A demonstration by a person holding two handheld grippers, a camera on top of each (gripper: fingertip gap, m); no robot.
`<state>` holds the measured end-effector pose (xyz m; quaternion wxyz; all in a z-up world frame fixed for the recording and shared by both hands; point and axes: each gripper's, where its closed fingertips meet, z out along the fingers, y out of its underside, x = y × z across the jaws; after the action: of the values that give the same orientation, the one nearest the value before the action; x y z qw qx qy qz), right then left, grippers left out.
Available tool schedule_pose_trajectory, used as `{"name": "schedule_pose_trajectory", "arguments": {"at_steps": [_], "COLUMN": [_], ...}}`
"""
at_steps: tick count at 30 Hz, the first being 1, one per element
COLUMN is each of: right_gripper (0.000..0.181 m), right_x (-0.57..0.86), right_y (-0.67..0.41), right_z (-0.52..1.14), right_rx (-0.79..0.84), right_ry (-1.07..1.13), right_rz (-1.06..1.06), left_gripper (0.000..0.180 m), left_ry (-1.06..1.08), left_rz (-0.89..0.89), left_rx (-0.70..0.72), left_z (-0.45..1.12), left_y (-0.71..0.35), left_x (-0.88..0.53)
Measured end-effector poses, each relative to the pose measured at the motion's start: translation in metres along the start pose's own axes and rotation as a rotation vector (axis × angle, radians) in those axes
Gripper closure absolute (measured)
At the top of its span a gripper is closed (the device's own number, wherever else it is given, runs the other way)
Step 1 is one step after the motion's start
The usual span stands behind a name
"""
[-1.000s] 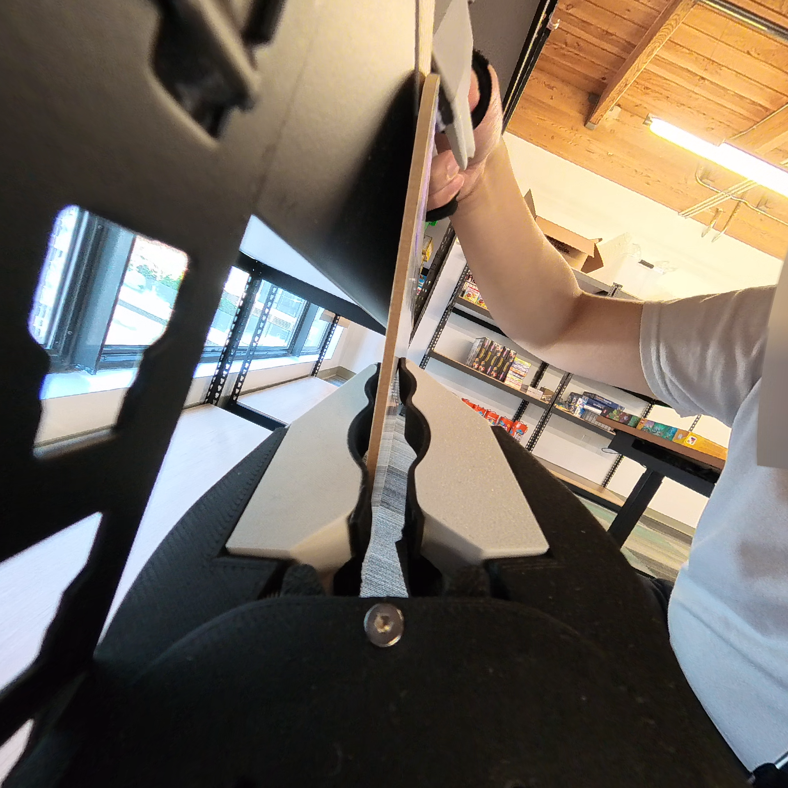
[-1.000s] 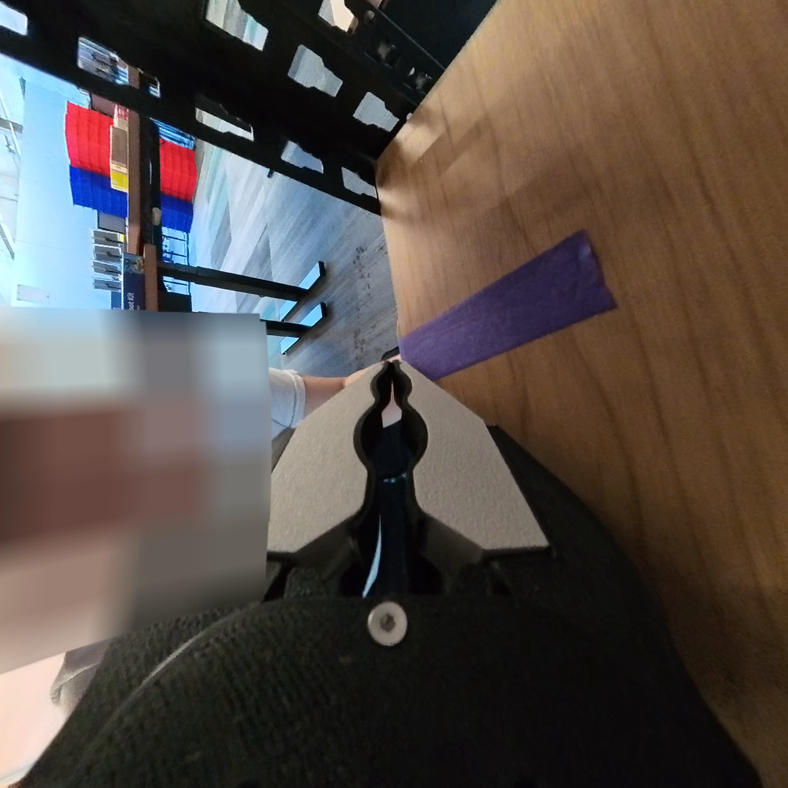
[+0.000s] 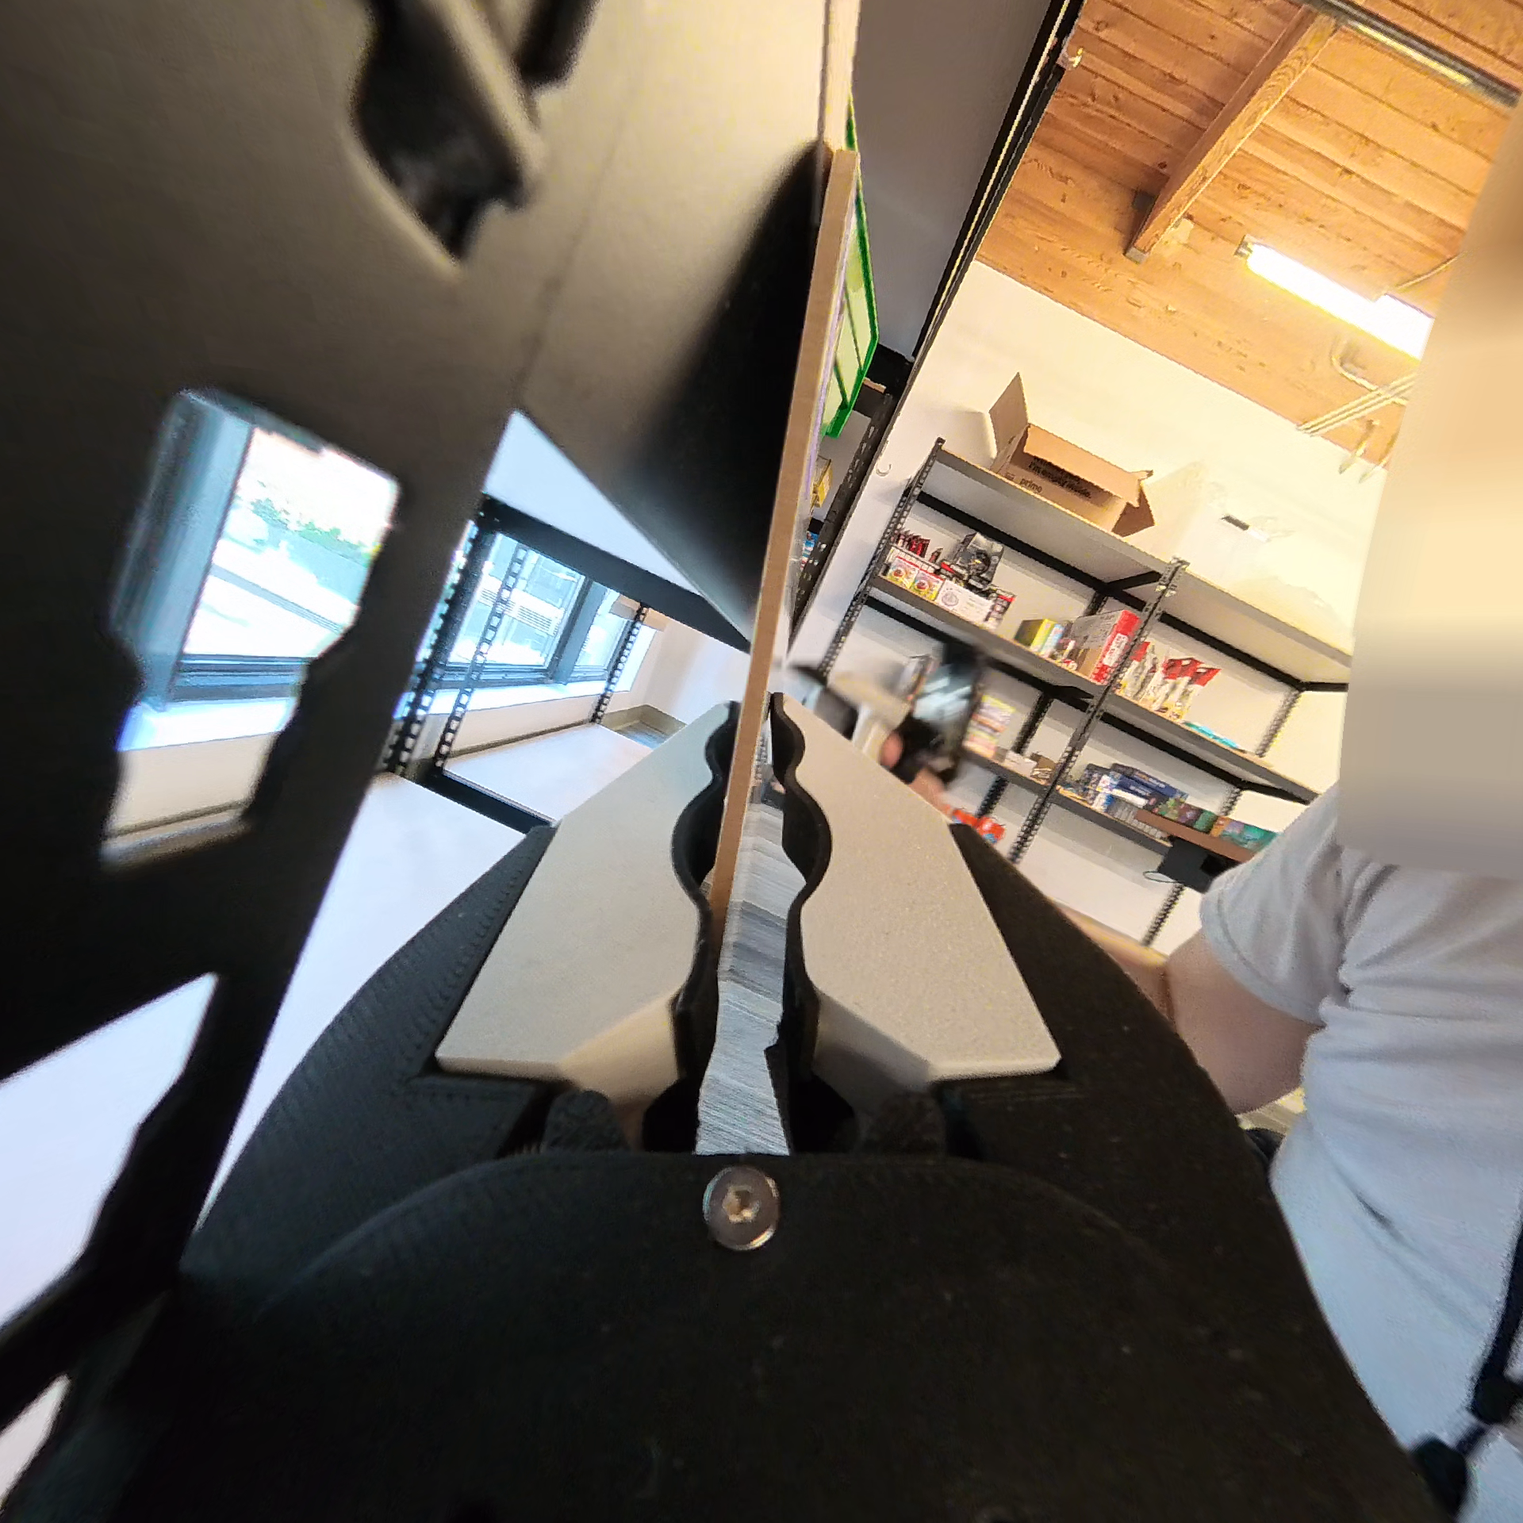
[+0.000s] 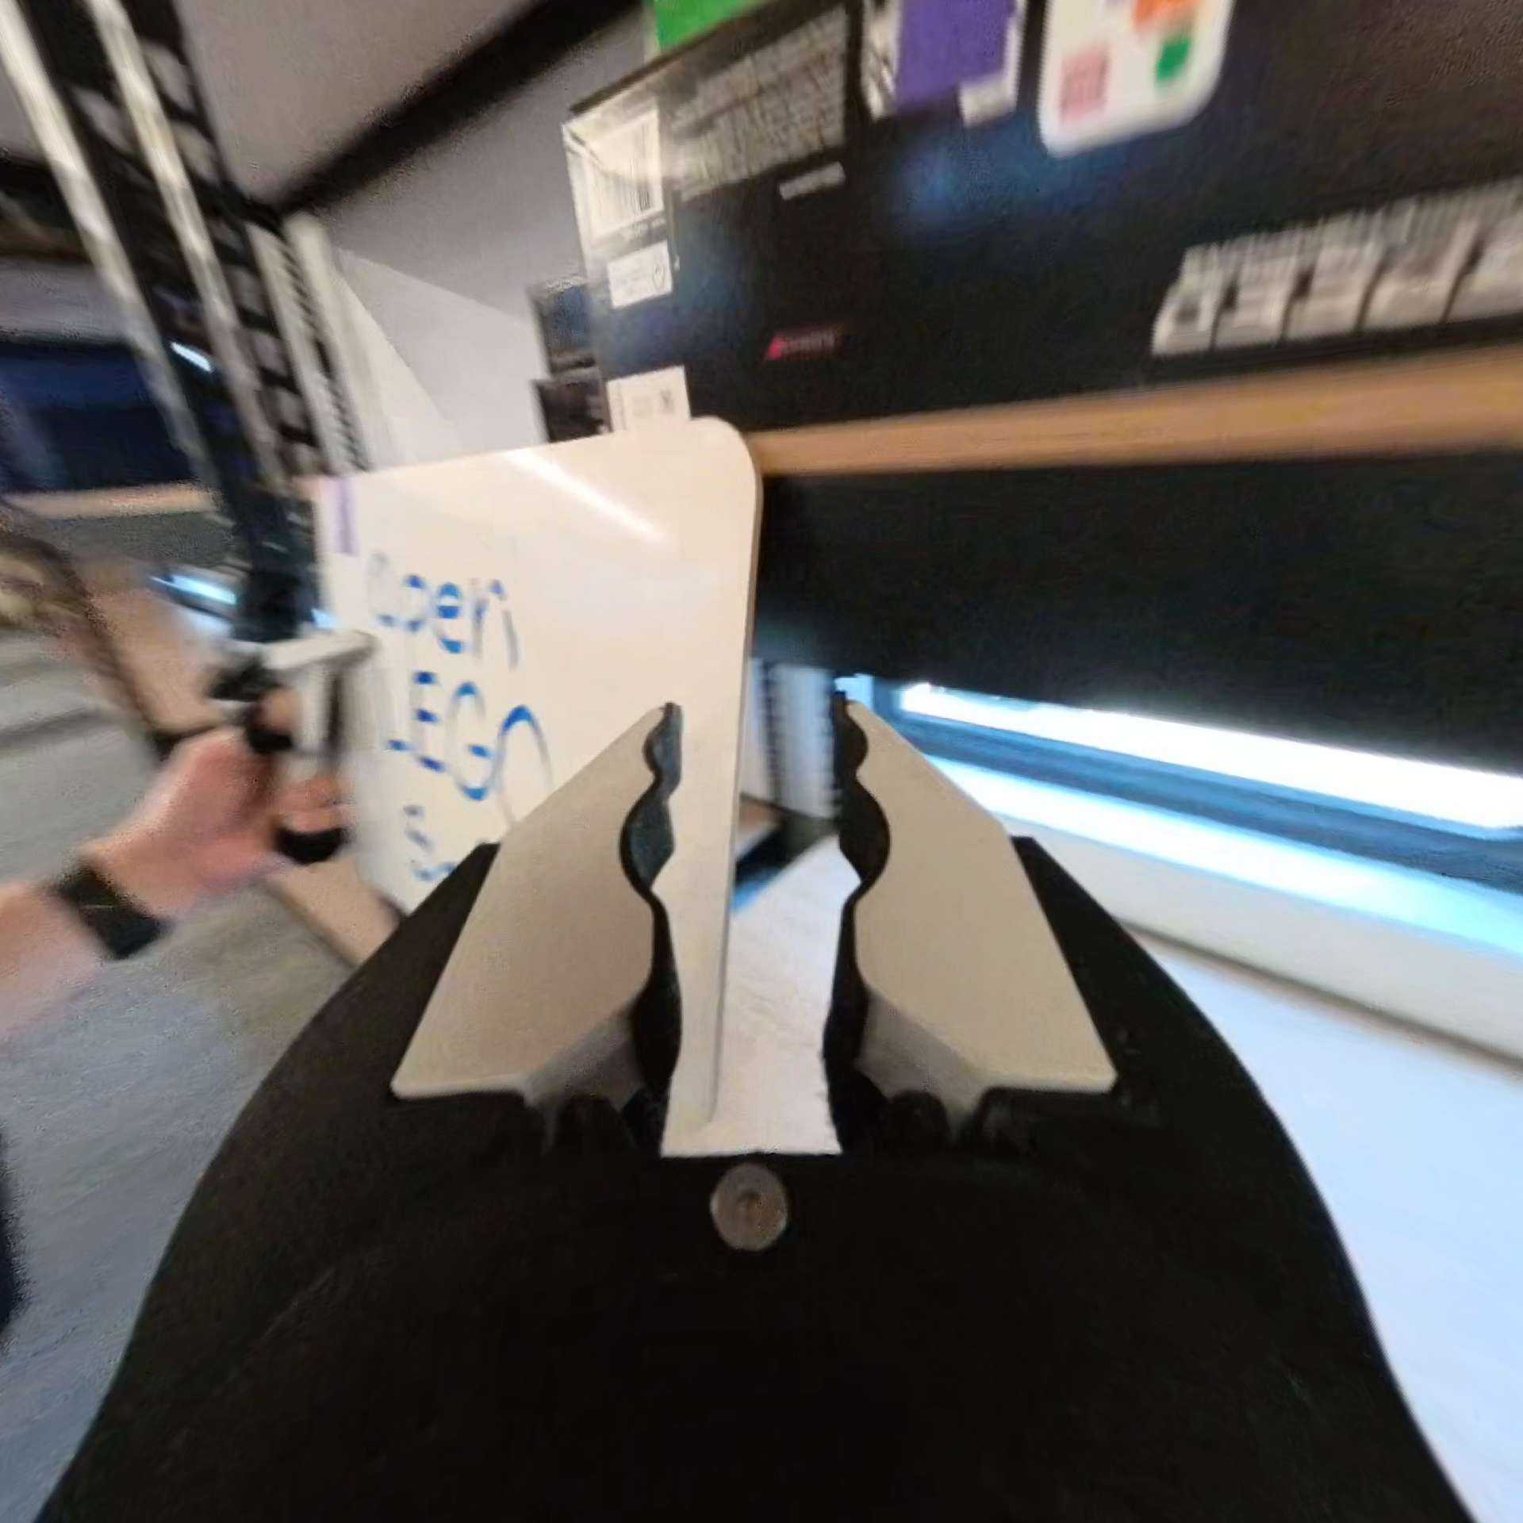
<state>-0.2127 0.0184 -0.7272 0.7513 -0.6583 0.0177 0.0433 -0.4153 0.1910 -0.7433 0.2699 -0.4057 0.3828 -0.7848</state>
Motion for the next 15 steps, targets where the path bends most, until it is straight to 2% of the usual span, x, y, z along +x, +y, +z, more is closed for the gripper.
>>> {"name": "schedule_pose_trajectory", "arguments": {"at_steps": [3,6,9,13,15], "right_gripper": [0.141,0.141,0.15,0.174,0.175], "right_x": [-0.007,-0.024,-0.028,-0.021,-0.021], "right_y": [0.022,0.046,0.056,0.071,0.071], "right_z": [0.0,0.008,0.015,0.016,0.016], "right_rx": [0.027,-0.049,-0.065,-0.076,-0.054], "right_ry": [-0.219,-0.383,-0.447,-0.474,-0.509], "right_rz": [0.223,0.295,0.356,0.384,0.424], "left_gripper": [0.177,0.177,0.177,0.177,0.177], "left_ry": [0.002,0.001,0.001,0.002,0.003], "left_rz": [0.0,0.004,0.008,0.002,-0.002], "left_rx": [0.003,0.005,0.008,0.008,0.009], "left_z": [0.0,0.0,0.0,0.0,-0.001], "left_y": [0.0,0.0,0.0,-0.001,-0.001], "left_x": [0.0,0.0,0.0,0.0,0.0]}}
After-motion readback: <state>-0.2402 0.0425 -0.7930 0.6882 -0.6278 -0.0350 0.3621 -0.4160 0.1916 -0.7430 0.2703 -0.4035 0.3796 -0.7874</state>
